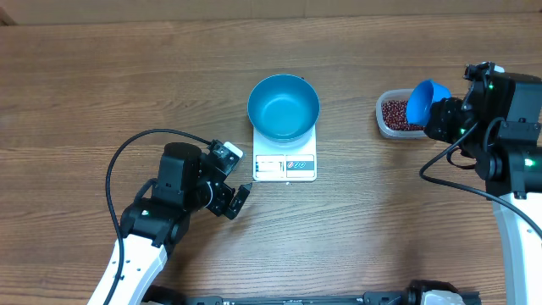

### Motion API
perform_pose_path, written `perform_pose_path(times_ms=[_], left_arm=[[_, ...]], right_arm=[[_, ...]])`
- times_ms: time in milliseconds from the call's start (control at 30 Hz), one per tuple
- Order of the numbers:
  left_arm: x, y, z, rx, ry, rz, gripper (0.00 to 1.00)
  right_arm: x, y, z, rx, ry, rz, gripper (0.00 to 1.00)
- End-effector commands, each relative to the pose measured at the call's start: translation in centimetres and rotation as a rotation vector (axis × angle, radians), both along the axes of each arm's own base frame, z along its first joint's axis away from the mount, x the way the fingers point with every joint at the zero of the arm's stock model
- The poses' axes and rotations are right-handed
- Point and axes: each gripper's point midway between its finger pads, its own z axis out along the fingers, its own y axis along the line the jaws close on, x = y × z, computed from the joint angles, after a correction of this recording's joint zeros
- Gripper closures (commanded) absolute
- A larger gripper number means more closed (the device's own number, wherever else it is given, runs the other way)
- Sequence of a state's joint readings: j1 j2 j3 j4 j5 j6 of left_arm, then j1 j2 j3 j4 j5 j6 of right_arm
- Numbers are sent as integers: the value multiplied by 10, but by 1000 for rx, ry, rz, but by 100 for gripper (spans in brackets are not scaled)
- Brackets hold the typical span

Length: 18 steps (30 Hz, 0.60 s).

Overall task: Scoop item into bowl and weigh 150g on scale
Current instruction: 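Lower the blue scoop with the right gripper into the bean tub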

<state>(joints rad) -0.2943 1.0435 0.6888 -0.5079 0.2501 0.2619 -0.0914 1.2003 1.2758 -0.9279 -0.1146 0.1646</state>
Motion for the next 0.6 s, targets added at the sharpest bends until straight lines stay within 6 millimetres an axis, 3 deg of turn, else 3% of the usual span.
perform_pose_path(times_ms=[0, 333, 567], left_arm=[[-1, 1, 1, -3, -4, 2, 0], [-1, 1, 1, -3, -4, 2, 0], [-1, 1, 1, -3, -4, 2, 0]], right_arm=[[2, -3, 12, -2, -34, -18, 96], [-3, -3, 0, 8, 20, -25, 96], [9, -7, -11, 2, 141, -32, 97]])
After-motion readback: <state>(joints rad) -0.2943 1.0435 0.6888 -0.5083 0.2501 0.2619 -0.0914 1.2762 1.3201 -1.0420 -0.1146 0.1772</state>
